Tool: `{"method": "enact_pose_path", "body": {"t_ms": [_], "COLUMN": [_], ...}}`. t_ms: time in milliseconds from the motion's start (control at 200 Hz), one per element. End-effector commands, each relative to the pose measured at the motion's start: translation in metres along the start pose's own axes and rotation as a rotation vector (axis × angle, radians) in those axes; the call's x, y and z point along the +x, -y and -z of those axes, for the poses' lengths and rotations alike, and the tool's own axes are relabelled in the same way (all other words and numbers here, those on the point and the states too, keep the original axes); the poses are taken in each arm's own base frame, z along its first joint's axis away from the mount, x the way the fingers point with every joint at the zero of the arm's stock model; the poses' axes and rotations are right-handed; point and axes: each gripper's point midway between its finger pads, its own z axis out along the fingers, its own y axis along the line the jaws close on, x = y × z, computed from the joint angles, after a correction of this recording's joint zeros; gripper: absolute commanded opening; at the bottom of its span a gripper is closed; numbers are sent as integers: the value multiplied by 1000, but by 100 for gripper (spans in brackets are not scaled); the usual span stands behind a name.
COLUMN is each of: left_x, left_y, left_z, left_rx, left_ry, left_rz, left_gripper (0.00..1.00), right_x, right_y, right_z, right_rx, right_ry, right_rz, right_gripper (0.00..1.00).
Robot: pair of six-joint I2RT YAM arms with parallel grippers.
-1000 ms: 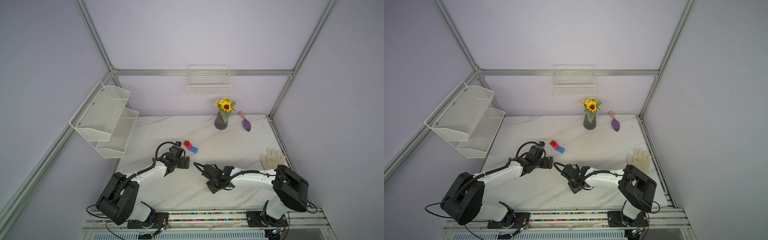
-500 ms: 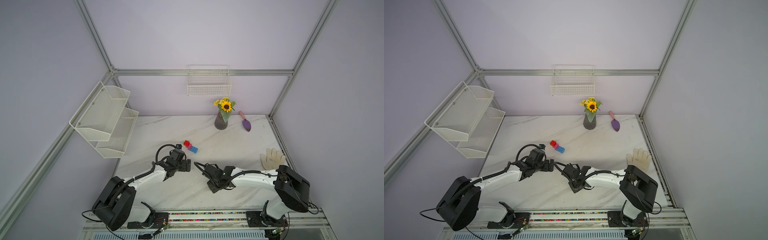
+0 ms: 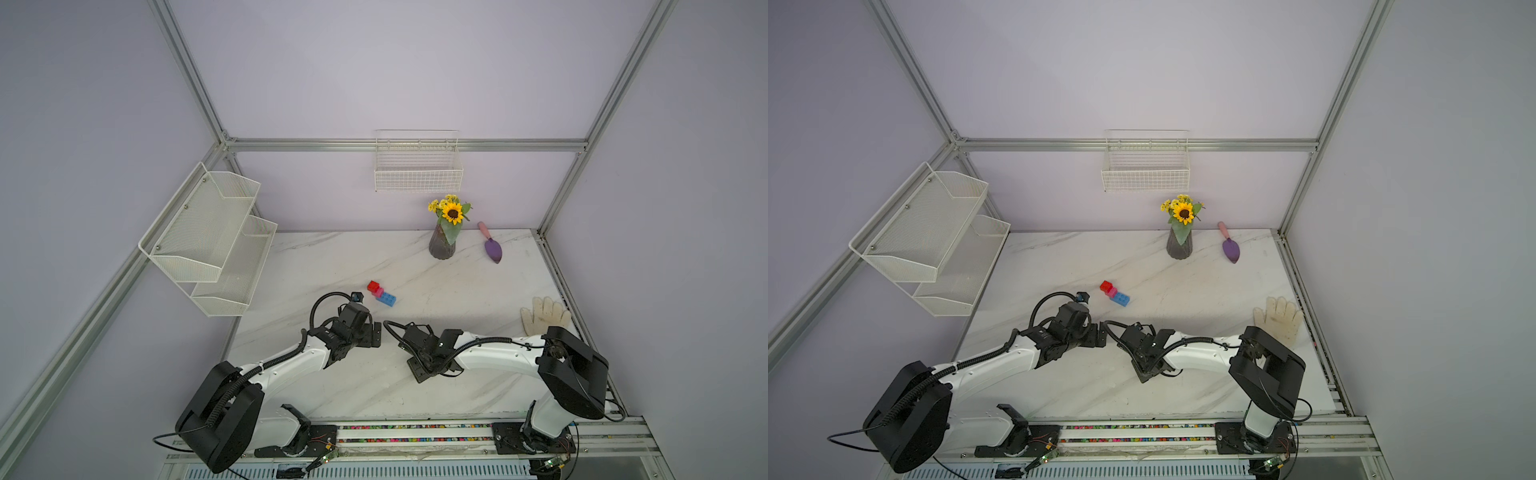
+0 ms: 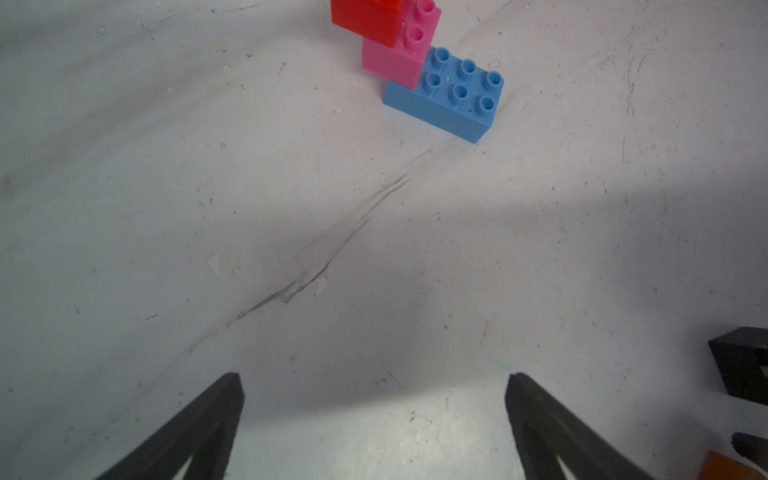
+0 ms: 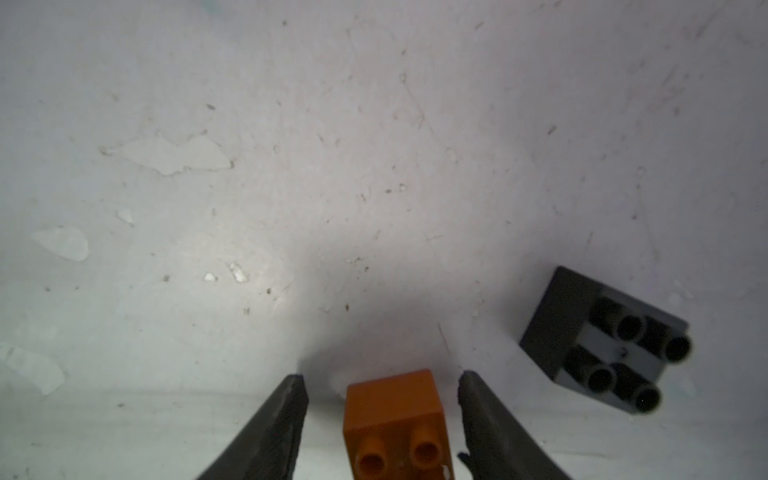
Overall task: Assemble the letter v with lego
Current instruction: Pick up the lego brick from the center of the board.
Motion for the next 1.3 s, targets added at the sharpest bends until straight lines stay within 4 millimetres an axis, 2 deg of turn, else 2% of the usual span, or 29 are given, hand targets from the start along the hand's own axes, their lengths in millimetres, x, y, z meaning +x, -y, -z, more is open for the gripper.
{"method": "enact_pose_path", "body": {"t_ms": [0, 295, 655, 910, 1295], "left_x": [-8, -2, 1, 2, 4], "left_y": [2, 2, 6, 8, 12], "left_z": [6, 7, 7, 7, 5], "left_rx": [5, -5, -10, -15, -20], "left_ry": [40, 42, 39, 36, 32], "left_rz": [29, 30, 26, 17, -1], "left_gripper": [100, 100, 100, 100, 100], "right_x": [4, 17, 7, 10, 8], "right_y": [6, 15, 12, 11, 5], "right_z": [5, 5, 3, 4, -3], "right_rx": [12, 17, 30, 19, 9], "right_ry": [12, 10, 25, 13, -2], "right_rz": [-38, -27, 33, 63, 97], "right_gripper": [63, 63, 59, 53, 53]}}
